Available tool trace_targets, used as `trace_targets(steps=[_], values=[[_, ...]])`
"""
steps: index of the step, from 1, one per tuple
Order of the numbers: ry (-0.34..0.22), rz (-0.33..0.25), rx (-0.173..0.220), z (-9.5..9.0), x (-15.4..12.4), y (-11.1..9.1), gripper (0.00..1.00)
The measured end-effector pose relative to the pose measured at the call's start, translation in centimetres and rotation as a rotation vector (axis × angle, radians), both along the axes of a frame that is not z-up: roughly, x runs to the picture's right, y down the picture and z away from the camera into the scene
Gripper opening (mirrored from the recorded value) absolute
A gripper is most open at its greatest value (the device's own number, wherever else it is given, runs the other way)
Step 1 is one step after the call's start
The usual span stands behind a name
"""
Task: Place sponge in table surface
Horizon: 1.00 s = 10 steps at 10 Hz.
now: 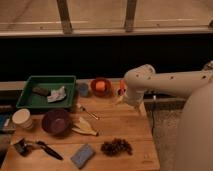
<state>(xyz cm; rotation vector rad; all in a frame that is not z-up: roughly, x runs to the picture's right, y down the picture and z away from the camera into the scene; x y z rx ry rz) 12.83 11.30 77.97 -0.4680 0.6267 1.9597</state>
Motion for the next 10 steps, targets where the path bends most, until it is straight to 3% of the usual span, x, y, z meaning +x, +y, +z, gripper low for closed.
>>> trace_targets(steps=[4,6,8,10], values=[[-0.001,-0.007,0.001,-0.1,0.0,-0.2,0.8],[-0.035,-0.045,-0.038,-0.4,-0.9,-0.9,0.8],[-0.094,-0.09,-0.088,0.2,-4.6,-0.3,0.8],[-0.175,-0.147,-0.129,0.1,-9.9,1.9,0.8]])
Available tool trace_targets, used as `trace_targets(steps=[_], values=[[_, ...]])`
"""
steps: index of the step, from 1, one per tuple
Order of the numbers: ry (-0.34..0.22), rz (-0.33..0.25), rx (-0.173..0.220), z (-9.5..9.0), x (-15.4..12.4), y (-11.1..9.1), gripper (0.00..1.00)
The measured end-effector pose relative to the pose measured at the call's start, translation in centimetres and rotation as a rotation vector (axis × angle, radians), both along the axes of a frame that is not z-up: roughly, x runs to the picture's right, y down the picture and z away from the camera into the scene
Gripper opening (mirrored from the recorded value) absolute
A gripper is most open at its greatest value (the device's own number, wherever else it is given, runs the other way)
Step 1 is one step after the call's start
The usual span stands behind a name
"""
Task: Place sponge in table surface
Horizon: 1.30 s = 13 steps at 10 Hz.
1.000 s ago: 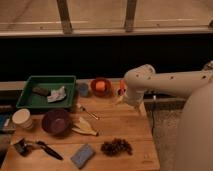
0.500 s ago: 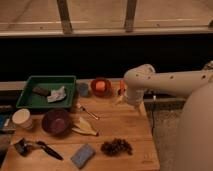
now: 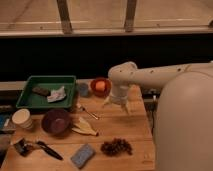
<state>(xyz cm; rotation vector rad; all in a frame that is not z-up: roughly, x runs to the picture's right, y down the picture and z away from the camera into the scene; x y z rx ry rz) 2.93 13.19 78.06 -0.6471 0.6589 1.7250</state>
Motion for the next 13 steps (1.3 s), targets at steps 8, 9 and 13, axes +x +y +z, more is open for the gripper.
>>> trace_targets(steps=[8,9,13], values=[[-0.115,-0.112,-0.057,-3.3,-6.7,6.0,0.8],[-0.116,-0.118,-0.062,-3.2,-6.9,6.1,0.8],[-0.147,-0.242,-0.105,-4.0,-10.5,10.2,0.8]])
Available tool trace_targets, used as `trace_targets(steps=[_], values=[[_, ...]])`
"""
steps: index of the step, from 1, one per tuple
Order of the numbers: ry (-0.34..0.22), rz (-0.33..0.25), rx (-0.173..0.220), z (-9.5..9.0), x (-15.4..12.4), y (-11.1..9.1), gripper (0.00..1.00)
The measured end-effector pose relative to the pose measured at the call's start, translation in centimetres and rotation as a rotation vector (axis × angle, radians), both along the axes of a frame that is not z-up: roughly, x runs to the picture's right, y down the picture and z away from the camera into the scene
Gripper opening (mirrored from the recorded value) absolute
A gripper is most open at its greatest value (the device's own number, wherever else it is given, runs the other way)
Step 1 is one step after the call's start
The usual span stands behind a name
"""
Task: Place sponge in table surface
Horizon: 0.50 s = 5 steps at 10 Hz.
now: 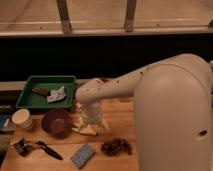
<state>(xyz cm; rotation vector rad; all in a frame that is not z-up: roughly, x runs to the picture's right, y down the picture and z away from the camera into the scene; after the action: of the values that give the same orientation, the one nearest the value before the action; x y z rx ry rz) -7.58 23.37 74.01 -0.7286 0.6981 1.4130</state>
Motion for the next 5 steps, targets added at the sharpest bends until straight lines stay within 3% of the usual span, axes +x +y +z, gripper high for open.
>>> trace_targets(steps=[5], values=[[-0.046,-0.062,-0.073,-0.4,-2.4,4.6,0.8]])
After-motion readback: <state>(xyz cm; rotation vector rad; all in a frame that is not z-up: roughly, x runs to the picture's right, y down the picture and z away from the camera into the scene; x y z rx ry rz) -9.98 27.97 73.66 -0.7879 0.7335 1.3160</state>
